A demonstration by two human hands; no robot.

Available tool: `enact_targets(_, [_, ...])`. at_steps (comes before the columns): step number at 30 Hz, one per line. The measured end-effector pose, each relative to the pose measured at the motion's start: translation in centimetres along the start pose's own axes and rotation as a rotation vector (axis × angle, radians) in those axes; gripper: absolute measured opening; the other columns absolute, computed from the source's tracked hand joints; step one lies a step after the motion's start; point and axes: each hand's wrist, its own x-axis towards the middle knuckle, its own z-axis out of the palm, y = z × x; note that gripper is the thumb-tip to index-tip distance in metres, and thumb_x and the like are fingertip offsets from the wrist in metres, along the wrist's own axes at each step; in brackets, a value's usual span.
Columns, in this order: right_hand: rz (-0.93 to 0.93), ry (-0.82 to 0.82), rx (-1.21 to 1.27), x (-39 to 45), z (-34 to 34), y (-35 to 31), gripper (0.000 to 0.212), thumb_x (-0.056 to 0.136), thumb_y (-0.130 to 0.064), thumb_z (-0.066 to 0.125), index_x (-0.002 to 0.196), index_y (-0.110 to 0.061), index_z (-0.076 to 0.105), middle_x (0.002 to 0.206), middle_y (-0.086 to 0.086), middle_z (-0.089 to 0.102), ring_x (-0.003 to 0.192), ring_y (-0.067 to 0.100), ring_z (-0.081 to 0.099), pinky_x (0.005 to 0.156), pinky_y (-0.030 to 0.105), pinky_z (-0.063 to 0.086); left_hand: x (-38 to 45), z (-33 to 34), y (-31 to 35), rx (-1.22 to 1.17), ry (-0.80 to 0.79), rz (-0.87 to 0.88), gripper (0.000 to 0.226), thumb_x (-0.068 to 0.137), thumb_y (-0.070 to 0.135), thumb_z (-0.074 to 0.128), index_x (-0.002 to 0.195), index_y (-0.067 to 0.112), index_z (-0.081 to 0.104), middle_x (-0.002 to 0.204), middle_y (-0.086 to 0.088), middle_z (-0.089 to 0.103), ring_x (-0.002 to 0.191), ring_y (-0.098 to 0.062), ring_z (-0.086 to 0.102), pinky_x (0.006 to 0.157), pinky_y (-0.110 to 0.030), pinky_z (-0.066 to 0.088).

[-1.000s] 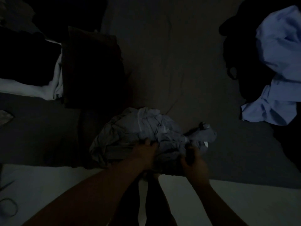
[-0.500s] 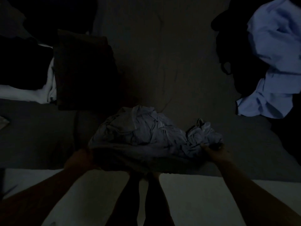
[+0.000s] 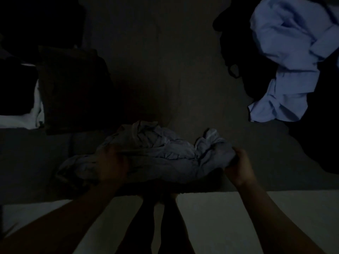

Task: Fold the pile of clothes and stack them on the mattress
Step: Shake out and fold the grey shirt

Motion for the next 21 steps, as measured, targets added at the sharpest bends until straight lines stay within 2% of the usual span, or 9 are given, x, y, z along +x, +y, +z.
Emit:
enact_targets(4, [0.076,-0.076,-0.065,-1.1,2.0,2.0,0.042,0.099,-0.038,0.036,0.126,-0.013,0.056,0.125,0.011,0.060,0.112,0.027,0.057,0.094,0.040,0.050,-3.1,-1.7,11.1,-0.396,-0.280,0.238,0.031,0.096,0.026,0.047,0.109,0.005,0.066,0.112,-0.018,0.064,0.104,-0.032,0.058,0.091,-0.028,0.040])
enact_targets(6, [-0.065,-0.073,-0.331,-1.5,3.5,3.1,0.028,0.098,-0.028,0.046,0.118,-0.012,0.057,0.121,0.016,0.060,0.109,0.029,0.057,0.100,0.047,0.044,-3.8,-1.8,15.7,-0.623,-0.551,0.137,0.038,0.098,0.034,0.044,0.114,0.006,0.064,0.118,-0.013,0.063,0.110,-0.025,0.057,0.094,-0.024,0.041])
enact_targets(8, [-0.305,-0.090,-0.651,-2.5,5.0,3.8,0.014,0.095,-0.010,0.050,0.106,-0.010,0.059,0.106,0.014,0.065,0.097,0.022,0.063,0.091,0.038,0.049,-3.8,-1.6,17.9,-0.857,-0.694,-0.081,0.046,0.093,0.044,0.050,0.119,0.008,0.062,0.121,-0.012,0.062,0.113,-0.026,0.058,0.097,-0.036,0.047])
enact_targets(11, [-0.469,-0.295,-1.003,-4.1,6.3,4.8,0.027,0.086,-0.013,0.056,0.111,-0.004,0.062,0.105,0.006,0.065,0.090,0.004,0.060,0.080,0.011,0.044,-3.5,-1.4,18.4,-0.889,-0.596,-0.242,0.045,0.086,0.030,0.065,0.120,0.001,0.058,0.117,-0.016,0.061,0.110,-0.031,0.059,0.094,-0.038,0.049])
enact_targets(13, [-0.544,-0.436,-1.193,-4.7,6.1,5.4,0.040,0.077,-0.029,0.052,0.107,-0.006,0.067,0.108,0.000,0.065,0.097,0.003,0.059,0.085,0.011,0.043,-3.2,-1.5,17.2,-0.743,-0.589,-0.249,0.033,0.094,0.014,0.054,0.121,-0.005,0.055,0.122,-0.020,0.057,0.114,-0.033,0.055,0.096,-0.031,0.043])
enact_targets(14, [-0.534,-0.461,-1.177,-5.0,5.8,5.5,0.034,0.079,-0.024,0.053,0.103,-0.005,0.068,0.105,-0.001,0.066,0.096,0.000,0.060,0.085,0.011,0.044,-2.9,-1.4,16.4,-0.712,-0.563,-0.262,0.032,0.096,0.011,0.048,0.123,-0.005,0.054,0.126,-0.019,0.055,0.118,-0.032,0.052,0.097,-0.029,0.040])
enact_targets(17, [-0.433,-0.257,-1.010,-4.7,5.1,4.6,0.016,0.090,-0.001,0.053,0.101,-0.007,0.064,0.094,0.009,0.068,0.081,0.012,0.065,0.072,0.014,0.049,-2.4,-1.8,13.9,-0.857,-0.468,-0.257,0.033,0.096,0.011,0.047,0.127,0.001,0.053,0.126,-0.011,0.055,0.119,-0.027,0.051,0.102,-0.033,0.039])
enact_targets(19, [-0.347,-0.122,-1.057,-4.0,4.6,3.7,0.018,0.093,-0.008,0.054,0.111,-0.009,0.058,0.094,0.012,0.069,0.067,0.014,0.065,0.065,0.022,0.052,-2.9,-2.8,13.2,-0.961,-0.492,-0.213,0.031,0.096,0.009,0.050,0.126,0.003,0.053,0.116,-0.007,0.057,0.108,-0.025,0.055,0.094,-0.031,0.043])
enact_targets(21, [-0.325,-0.113,-1.180,-3.3,4.9,3.0,0.032,0.092,-0.017,0.058,0.123,-0.011,0.053,0.106,0.005,0.067,0.077,0.014,0.066,0.077,0.031,0.055,-3.5,-4.3,13.0,-0.989,-0.533,-0.081,0.026,0.094,0.006,0.054,0.119,0.003,0.057,0.104,-0.006,0.060,0.092,-0.018,0.060,0.084,-0.029,0.045])
